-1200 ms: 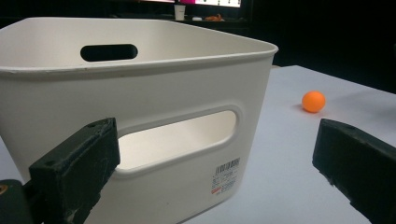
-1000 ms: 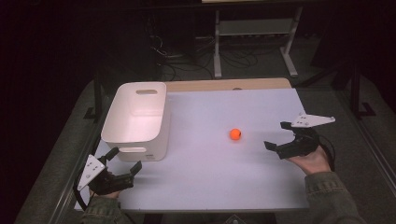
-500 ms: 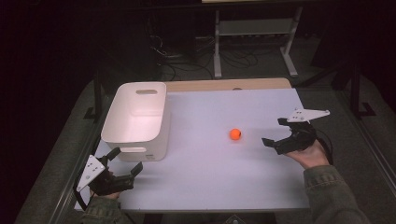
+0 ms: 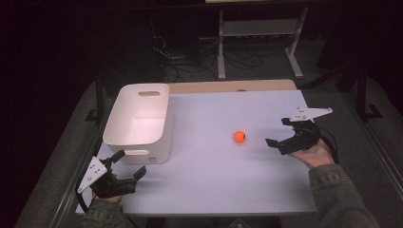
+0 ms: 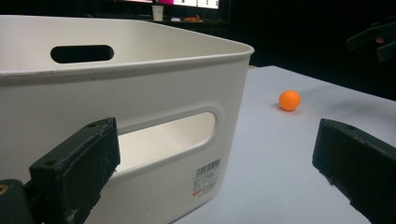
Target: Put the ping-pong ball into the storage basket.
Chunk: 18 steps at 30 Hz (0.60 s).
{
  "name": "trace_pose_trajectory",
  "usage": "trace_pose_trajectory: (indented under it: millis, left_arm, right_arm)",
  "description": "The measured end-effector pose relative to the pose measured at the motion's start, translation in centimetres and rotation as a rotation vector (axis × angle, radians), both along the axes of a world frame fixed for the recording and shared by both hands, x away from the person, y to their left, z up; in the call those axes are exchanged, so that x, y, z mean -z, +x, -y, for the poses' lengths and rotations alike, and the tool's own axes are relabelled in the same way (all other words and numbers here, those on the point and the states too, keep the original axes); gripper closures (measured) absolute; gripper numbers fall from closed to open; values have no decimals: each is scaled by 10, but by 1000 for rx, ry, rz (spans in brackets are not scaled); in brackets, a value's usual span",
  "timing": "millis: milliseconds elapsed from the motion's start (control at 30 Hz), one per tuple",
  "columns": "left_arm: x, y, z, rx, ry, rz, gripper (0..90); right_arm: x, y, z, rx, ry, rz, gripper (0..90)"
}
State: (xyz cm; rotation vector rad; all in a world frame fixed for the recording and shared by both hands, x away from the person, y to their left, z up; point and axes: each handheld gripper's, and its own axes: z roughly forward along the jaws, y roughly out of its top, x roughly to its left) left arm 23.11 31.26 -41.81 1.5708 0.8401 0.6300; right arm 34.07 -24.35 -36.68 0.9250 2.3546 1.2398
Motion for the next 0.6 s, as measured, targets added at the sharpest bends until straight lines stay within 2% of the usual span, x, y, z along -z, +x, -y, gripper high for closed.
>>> trace_pose_trajectory:
  millis: [200, 600]
  left_arm:
    - [1, 1, 2, 32, 15, -4, 2]
    - [1, 3, 4, 71, 14, 5, 2]
  right_arm:
    - [-3, 6, -5, -18, -21, -6, 0]
    - [-8, 16, -13, -50, -43, -19, 0]
